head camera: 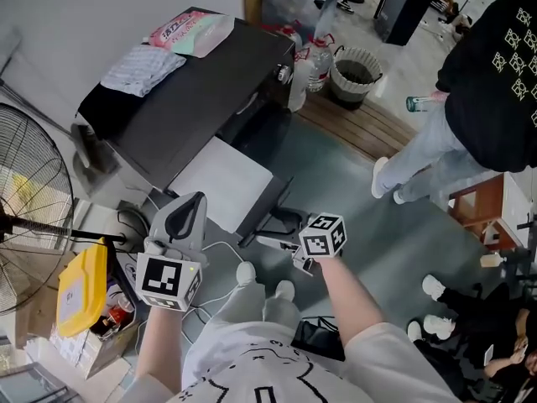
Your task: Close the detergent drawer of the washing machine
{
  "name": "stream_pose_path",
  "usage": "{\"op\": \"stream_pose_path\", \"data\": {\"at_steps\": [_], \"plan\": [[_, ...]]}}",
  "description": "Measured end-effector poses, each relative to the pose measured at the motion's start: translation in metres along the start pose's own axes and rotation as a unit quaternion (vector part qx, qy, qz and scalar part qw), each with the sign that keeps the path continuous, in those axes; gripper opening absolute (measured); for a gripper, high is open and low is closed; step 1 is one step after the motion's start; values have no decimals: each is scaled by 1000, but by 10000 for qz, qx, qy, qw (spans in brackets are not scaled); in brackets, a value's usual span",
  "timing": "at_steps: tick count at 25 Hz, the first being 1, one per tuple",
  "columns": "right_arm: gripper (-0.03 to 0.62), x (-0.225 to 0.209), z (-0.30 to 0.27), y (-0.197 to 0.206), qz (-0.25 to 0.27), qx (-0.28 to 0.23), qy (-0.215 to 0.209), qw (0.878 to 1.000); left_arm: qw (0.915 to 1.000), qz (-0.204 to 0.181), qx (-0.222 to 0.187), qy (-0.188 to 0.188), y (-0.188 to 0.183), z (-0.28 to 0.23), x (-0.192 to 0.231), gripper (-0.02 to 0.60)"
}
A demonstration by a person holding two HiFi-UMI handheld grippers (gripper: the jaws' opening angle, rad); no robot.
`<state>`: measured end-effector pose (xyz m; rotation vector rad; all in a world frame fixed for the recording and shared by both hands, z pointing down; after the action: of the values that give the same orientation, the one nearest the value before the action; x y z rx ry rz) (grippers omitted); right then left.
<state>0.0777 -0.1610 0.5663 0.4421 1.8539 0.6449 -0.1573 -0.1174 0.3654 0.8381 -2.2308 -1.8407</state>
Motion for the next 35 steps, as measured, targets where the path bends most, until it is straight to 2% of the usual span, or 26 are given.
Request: {"op": "stream_pose_path", "data": {"at_steps": [10,17,35], "plan": [[391,-2,-9,-2,-46,163,-24,9999,9999,61,15,-138,4,-1,18,14],[391,0,-14,-11,-8,33,-53,10000,9998,108,-7,-190,5,-4,26,14],[391,2,-35,-27,-25,101,-48,9999,9993,226,-59,-283,4,-15,41,14]]}}
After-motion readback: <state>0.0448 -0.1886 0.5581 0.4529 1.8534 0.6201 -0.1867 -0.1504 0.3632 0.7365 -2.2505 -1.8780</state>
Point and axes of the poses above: the fingertips, and each gripper's own axes: z backward along the fingers, x to its left, y out of its underside, the point moved 10 cm from there along z, backward along the fingers, and after that the axes turned 8 degrees about -z, right-handed, at the moved point
